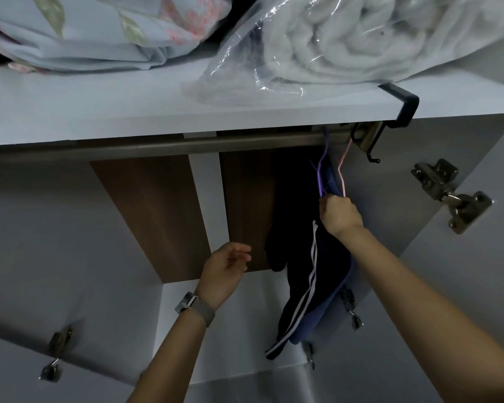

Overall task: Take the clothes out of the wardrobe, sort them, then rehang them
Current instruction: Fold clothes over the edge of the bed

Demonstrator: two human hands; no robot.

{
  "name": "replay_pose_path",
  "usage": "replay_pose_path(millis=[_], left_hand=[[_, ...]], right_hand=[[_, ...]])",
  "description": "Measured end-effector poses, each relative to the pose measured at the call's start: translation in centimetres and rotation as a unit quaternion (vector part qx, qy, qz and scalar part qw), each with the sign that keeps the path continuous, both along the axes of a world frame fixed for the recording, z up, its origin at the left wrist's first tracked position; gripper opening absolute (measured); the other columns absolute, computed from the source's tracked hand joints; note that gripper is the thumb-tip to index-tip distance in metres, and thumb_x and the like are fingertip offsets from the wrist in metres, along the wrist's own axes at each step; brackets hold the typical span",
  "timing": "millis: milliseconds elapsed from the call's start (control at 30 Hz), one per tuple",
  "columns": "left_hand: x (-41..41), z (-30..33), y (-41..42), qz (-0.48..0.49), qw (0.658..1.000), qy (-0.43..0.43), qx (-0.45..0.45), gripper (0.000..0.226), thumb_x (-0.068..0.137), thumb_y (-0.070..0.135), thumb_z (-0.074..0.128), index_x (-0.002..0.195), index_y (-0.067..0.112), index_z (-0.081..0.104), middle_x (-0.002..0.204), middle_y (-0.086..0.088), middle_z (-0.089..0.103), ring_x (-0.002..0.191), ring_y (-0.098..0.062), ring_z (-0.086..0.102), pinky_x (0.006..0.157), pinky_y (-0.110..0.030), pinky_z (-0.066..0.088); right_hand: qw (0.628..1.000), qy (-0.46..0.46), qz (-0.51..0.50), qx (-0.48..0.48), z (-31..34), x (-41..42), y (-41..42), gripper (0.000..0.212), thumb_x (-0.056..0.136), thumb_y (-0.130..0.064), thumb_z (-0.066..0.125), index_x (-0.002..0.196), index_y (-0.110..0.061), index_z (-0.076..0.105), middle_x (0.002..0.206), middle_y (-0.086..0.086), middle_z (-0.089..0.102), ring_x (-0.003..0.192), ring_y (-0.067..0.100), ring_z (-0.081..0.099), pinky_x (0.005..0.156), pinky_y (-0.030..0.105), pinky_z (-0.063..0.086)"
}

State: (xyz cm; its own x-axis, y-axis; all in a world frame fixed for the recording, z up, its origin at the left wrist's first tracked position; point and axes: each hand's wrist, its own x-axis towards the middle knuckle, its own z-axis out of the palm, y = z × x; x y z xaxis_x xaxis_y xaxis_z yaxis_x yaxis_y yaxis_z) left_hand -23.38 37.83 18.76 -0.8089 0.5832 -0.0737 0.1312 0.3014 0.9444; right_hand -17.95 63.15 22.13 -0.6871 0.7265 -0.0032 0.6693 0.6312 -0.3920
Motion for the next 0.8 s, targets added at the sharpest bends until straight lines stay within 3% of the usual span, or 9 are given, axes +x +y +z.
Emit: replay_pose_path(millis=[133,200,267,400,500,567,633,700,800], left_hand=[[0.2,-0.5,0.8,-0.018,0.999,0.025,-0.023,0.026,0.091,0.000,0.046,0.102,0.019,0.060,0.085,0.007,0.063,0.080,-0.012,0.060,0.070,-0.017,0.046],[0.5,-0.9,1.0,-0.027,0.999,0.024,-0.032,0.024,0.091,0.002,0.048,0.104,0.020,0.057,0.085,0.007,0.064,0.086,-0.015,0.061,0.079,-0.023,0.048],[0.9,-1.5,1.3,-0.038,0.998,0.024,-0.046,0.023,0.091,0.005,0.050,0.105,0.022,0.055,0.087,0.008,0.065,0.089,-0.015,0.062,0.079,-0.024,0.048],[2.5,-2.2,2.3,-0.105,0.991,0.026,-0.080,0.023,0.092,0.008,0.049,0.109,0.022,0.054,0.092,0.008,0.065,0.089,-0.015,0.062,0.071,-0.016,0.045],[4.4,-2.5,3.1,-0.186,0.974,0.049,-0.117,0.025,0.094,0.014,0.048,0.118,0.020,0.051,0.100,0.003,0.064,0.086,-0.005,0.056,0.064,-0.003,0.037],[5.5,-2.7,3.3,-0.236,0.959,0.077,-0.138,0.027,0.095,0.016,0.047,0.121,0.020,0.049,0.100,0.004,0.063,0.083,-0.005,0.056,0.061,-0.004,0.036],[7.2,-2.7,3.1,-0.297,0.933,0.117,-0.164,0.027,0.095,0.017,0.046,0.121,0.018,0.049,0.096,0.004,0.064,0.081,-0.008,0.057,0.061,-0.010,0.038],[9.3,-3.1,2.9,-0.360,0.906,0.137,-0.175,0.028,0.094,0.018,0.048,0.122,0.016,0.050,0.094,0.003,0.064,0.084,-0.011,0.057,0.071,-0.018,0.041],[14.3,-4.2,2.1,-0.430,0.877,0.148,-0.157,0.025,0.091,0.016,0.052,0.116,0.013,0.055,0.093,-0.001,0.066,0.089,-0.018,0.062,0.081,-0.025,0.044]], right_hand=[[0.995,0.075,-0.009,-0.064,-0.1,2.4,-0.5,0.033,0.096,-0.037,0.048,0.109,-0.009,0.059,0.098,0.016,0.065,0.090,0.036,0.064,0.072,0.037,0.053],[0.974,0.136,-0.040,-0.178,-0.4,4.6,-0.8,0.026,0.092,-0.037,0.055,0.107,-0.015,0.054,0.091,0.010,0.068,0.078,0.028,0.069,0.067,0.040,0.059],[0.967,0.115,-0.045,-0.223,-1.3,7.5,-1.6,0.020,0.091,-0.033,0.058,0.106,-0.021,0.053,0.083,0.006,0.069,0.069,0.023,0.069,0.062,0.036,0.060],[0.983,-0.023,-0.031,-0.179,-4.4,13.4,-4.3,0.030,0.086,-0.038,0.059,0.111,-0.021,0.062,0.089,0.001,0.069,0.085,0.021,0.067,0.077,0.028,0.053],[0.977,-0.044,-0.051,-0.200,-6.5,17.4,-7.4,0.022,0.087,-0.035,0.057,0.105,-0.022,0.058,0.098,0.004,0.066,0.096,0.024,0.063,0.073,0.025,0.042],[0.972,-0.027,-0.097,-0.211,-7.6,19.9,-9.7,0.016,0.087,-0.034,0.057,0.098,-0.023,0.055,0.095,0.005,0.066,0.097,0.025,0.063,0.070,0.026,0.041],[0.964,-0.014,-0.147,-0.222,-8.4,22.8,-12.4,0.024,0.087,-0.035,0.058,0.109,-0.024,0.057,0.099,0.006,0.069,0.101,0.024,0.063,0.078,0.028,0.047],[0.957,0.006,-0.189,-0.220,-9.1,25.6,-15.2,0.031,0.091,-0.037,0.054,0.121,-0.027,0.055,0.103,0.006,0.070,0.105,0.026,0.062,0.085,0.031,0.049],[0.947,0.046,-0.259,-0.186,-10.0,30.5,-20.2,0.031,0.094,-0.041,0.050,0.123,-0.034,0.054,0.100,0.000,0.072,0.103,0.023,0.064,0.085,0.032,0.049]])
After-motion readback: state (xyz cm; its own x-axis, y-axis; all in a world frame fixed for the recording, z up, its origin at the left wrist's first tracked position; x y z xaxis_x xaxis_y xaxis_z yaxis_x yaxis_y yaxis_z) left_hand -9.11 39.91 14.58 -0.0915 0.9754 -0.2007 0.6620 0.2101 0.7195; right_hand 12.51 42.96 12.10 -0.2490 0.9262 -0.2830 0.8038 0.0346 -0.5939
